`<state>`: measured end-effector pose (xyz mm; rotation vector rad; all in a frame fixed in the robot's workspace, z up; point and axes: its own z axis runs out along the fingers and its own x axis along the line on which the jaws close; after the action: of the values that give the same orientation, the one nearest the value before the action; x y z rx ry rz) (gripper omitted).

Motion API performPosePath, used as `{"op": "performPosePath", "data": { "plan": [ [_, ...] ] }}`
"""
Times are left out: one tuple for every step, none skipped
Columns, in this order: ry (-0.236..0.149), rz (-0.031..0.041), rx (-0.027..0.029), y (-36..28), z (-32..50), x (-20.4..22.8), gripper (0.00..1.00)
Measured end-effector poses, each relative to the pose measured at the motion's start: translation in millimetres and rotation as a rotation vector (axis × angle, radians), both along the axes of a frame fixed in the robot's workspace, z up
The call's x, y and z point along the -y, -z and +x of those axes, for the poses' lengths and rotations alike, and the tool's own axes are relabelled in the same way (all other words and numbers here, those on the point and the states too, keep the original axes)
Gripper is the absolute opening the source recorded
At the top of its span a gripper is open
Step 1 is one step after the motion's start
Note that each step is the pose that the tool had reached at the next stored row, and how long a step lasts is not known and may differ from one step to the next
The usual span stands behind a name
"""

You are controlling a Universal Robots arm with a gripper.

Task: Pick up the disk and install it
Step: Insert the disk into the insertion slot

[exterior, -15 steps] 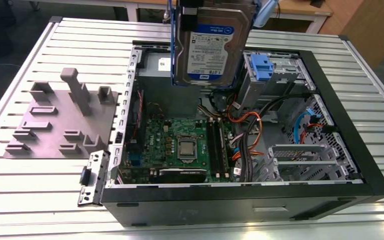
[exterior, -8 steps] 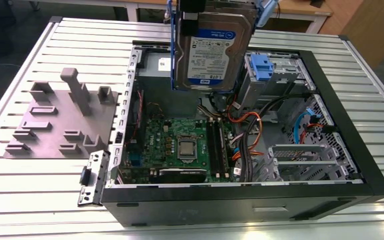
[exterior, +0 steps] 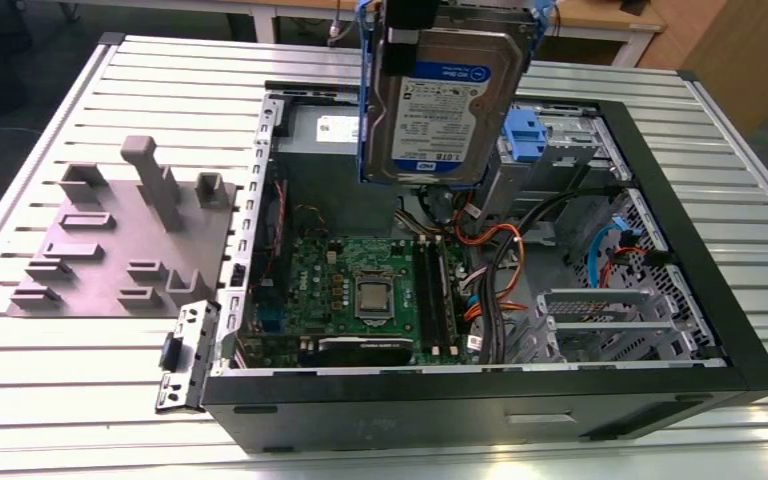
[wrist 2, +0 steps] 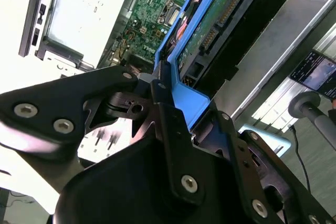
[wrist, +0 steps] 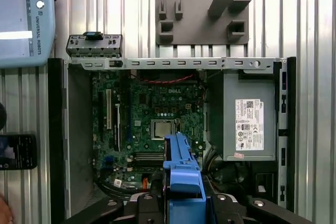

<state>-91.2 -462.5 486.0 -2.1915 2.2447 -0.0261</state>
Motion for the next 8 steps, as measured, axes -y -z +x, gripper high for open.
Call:
{"op": "performPosePath", "data": {
  "plan": [
    [0.000,-0.0001,-0.0001,0.0,0.8,0.3,0.36],
    [0.000,-0.0001,0.0000,0.0,1.2,0.8,0.36],
    [0.000,-0.0001,-0.0001,0.1,1.6,1.9,0.36],
    [0.000,-0.0001,-0.0001,0.1,1.9,3.4,0.36],
    [0.000,0.0000,-0.0001,0.1,2.1,5.0,0.36],
    [0.000,-0.0002,-0.0002,0.0,2.3,7.2,0.36],
    [0.000,0.0000,-0.0001,0.2,2.4,9.2,0.36],
    [0.000,0.0001,-0.0001,0.3,2.4,11.2,0.36]
  ]
}}
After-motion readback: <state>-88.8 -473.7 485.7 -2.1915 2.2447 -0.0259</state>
